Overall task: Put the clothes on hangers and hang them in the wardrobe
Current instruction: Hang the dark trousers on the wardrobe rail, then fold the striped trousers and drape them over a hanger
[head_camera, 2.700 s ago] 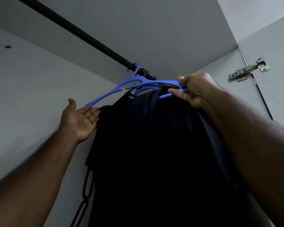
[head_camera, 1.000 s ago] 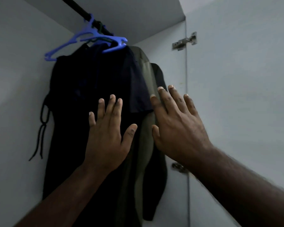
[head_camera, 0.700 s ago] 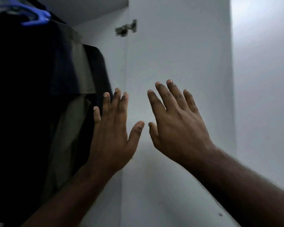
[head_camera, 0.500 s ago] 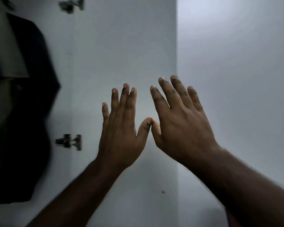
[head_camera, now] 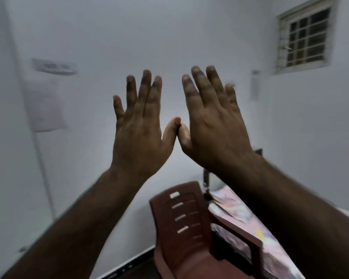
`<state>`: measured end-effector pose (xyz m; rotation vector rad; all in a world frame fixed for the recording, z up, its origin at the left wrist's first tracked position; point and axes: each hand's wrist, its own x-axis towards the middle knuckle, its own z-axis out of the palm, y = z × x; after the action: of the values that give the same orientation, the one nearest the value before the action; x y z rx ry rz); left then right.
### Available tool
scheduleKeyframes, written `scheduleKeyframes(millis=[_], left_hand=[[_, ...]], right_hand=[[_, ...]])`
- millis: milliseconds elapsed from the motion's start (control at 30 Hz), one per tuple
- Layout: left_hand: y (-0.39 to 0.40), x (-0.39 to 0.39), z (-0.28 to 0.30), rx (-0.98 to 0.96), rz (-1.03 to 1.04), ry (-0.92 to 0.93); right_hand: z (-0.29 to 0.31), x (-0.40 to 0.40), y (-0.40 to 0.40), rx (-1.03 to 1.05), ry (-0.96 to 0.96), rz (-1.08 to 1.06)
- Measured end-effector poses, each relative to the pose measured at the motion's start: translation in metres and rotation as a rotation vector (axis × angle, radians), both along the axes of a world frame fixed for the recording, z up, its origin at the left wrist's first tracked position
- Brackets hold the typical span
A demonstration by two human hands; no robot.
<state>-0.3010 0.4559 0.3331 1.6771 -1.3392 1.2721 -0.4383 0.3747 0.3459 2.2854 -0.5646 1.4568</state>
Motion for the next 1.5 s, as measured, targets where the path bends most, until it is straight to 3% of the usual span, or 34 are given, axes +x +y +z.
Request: scheduleKeyframes(millis=[333, 700, 1133, 1500], left_hand=[[-0.193, -0.074, -0.048, 0.075, -0.421, 0.05], [-0.401, -0.21, -0.12, 0.198, -0.718, 0.168], [-0.615, -0.293, -0.244, 0.513, -0.841, 0.305], [-0.771, -0.352, -0.36, 0.943, -0.839, 0.282]], right_hand=[[-0.052, -0.087, -0.14, 0.09, -0.009, -0.403], [-0.115, -0.221, -0.313, 0.245, 0.024, -0.657], [-0.228, -0.294, -0.513, 0.509, 0.141, -0.847], [-0.351, -0.336, -0.66, 0.963, 0.235, -0.961]])
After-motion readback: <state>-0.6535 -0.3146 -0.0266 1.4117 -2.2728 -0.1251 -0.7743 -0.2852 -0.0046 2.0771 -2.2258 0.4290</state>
